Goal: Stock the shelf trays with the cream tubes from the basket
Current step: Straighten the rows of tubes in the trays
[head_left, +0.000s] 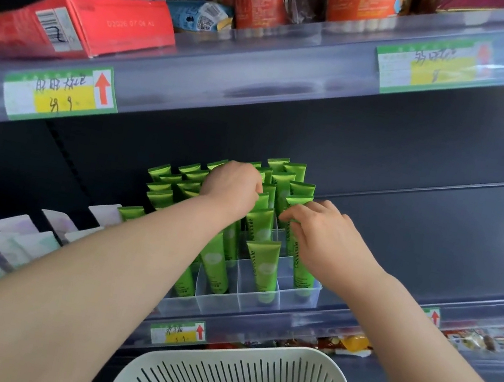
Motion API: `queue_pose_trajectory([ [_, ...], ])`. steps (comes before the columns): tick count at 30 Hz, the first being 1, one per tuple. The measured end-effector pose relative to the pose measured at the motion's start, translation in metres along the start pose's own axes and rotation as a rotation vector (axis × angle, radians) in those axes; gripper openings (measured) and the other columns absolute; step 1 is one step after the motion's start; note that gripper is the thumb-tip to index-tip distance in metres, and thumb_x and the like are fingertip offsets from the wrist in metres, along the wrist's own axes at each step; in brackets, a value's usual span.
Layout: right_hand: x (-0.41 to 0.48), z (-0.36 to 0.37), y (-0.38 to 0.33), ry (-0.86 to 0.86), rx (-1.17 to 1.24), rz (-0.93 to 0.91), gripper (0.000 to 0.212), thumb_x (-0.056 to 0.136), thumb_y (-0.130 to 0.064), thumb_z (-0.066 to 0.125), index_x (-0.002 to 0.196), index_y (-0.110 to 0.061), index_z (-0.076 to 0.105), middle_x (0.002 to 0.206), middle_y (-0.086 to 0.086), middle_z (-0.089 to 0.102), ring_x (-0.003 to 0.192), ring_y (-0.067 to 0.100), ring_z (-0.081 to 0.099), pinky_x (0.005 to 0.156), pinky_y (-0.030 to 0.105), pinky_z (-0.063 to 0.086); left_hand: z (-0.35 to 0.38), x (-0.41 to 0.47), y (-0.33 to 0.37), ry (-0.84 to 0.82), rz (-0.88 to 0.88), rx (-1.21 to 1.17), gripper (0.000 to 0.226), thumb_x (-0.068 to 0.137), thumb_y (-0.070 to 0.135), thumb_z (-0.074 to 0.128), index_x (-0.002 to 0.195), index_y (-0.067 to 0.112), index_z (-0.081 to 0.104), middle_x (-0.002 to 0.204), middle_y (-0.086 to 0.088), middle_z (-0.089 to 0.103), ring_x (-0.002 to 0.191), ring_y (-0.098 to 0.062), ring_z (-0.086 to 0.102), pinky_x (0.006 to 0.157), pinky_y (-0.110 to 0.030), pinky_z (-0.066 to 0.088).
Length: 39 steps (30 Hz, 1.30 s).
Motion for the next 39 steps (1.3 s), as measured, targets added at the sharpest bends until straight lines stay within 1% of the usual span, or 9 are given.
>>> queue_pose_trajectory([
  [7,0.000,-0.008,0.001,0.034,0.013,-0.008,0.030,0.101,-0.027,0.036,0.123,-0.028,0.055,0.117,-0.006,0.060,0.106,0.020,0.047,0.084,0.039,0.042,0.005,0.004,0.006,-0.012,0.025,-0.044,0.015,0.090,0.020,0.066,0.103,0.025,0.074,0.111,0.001,0.070,0.102,-0.022,0.063,0.085,-0.032,0.050],
  [13,0.008,-0.010,-0.023,0.043,0.013,-0.030,0.027,0.099,-0.031,0.040,0.121,-0.029,0.055,0.115,-0.006,0.060,0.110,0.019,0.047,0.086,0.038,0.041,-0.016,-0.005,-0.021,0.032,0.012,-0.178,0.015,0.087,0.018,0.067,0.099,0.025,0.075,0.106,0.004,0.070,0.100,-0.019,0.062,0.081,-0.031,0.050],
  [15,0.013,-0.007,-0.040,0.050,0.013,-0.072,0.026,0.097,-0.031,0.043,0.120,-0.029,0.056,0.116,-0.006,0.060,0.111,0.020,0.048,0.087,0.038,0.041,-0.023,-0.011,-0.035,0.046,-0.003,-0.202,0.016,0.088,0.019,0.067,0.101,0.026,0.074,0.108,0.004,0.070,0.100,-0.017,0.063,0.086,-0.033,0.051],
  [23,0.031,0.033,-0.092,-0.082,-0.142,-0.193,0.025,0.096,-0.028,0.047,0.119,-0.026,0.057,0.114,-0.004,0.062,0.110,0.023,0.048,0.076,0.037,0.031,-0.029,-0.040,-0.074,0.068,-0.059,-0.264,0.032,0.093,0.006,0.052,0.114,0.023,0.068,0.110,0.002,0.069,0.100,-0.016,0.064,0.087,-0.036,0.054],
  [27,0.032,0.050,-0.100,-0.161,-0.180,-0.155,0.021,0.095,-0.022,0.045,0.111,-0.022,0.059,0.092,0.001,0.064,0.111,0.028,0.049,0.073,0.037,0.025,-0.027,-0.050,-0.084,0.071,-0.062,-0.276,0.030,0.095,0.008,0.052,0.112,0.024,0.069,0.111,0.002,0.069,0.101,-0.017,0.063,0.088,-0.037,0.053],
  [30,0.030,0.048,-0.095,-0.121,-0.220,-0.141,0.010,0.095,-0.021,0.047,0.091,-0.024,0.056,0.072,-0.005,0.050,0.101,0.025,0.052,0.073,0.037,0.024,-0.023,-0.053,-0.086,0.082,-0.061,-0.274,0.029,0.096,0.010,0.052,0.112,0.026,0.068,0.113,0.002,0.067,0.102,-0.019,0.062,0.087,-0.039,0.053],
  [32,0.029,0.044,-0.089,-0.124,-0.238,-0.135,0.012,0.095,-0.021,0.047,0.087,-0.027,0.054,0.068,-0.007,0.046,0.097,0.023,0.050,0.074,0.037,0.024,-0.021,-0.054,-0.084,0.091,-0.060,-0.281,0.028,0.096,0.010,0.052,0.112,0.027,0.068,0.112,0.003,0.068,0.102,-0.019,0.062,0.086,-0.039,0.053],
  [36,0.025,0.040,-0.085,-0.202,-0.191,-0.141,0.019,0.098,-0.027,0.044,0.107,-0.028,0.060,0.083,-0.003,0.061,0.100,0.022,0.049,0.077,0.037,0.029,-0.016,-0.055,-0.077,0.086,-0.053,-0.257,0.027,0.096,0.012,0.052,0.110,0.028,0.069,0.113,0.005,0.068,0.101,-0.018,0.062,0.085,-0.038,0.053],
  [39,0.021,0.031,-0.083,-0.210,-0.087,-0.117,0.026,0.098,-0.039,0.041,0.113,-0.031,0.060,0.096,-0.005,0.066,0.102,0.020,0.051,0.087,0.040,0.036,-0.009,-0.052,-0.068,0.040,-0.022,-0.183,0.025,0.095,0.017,0.056,0.114,0.029,0.067,0.116,0.005,0.065,0.102,-0.018,0.061,0.086,-0.036,0.052],
])
Point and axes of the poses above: each hand's wrist, its own x-axis towards the middle knuckle, its own z-axis out of the palm, y = z × x, the point moved 5 cm from there along x, towards the middle knuckle
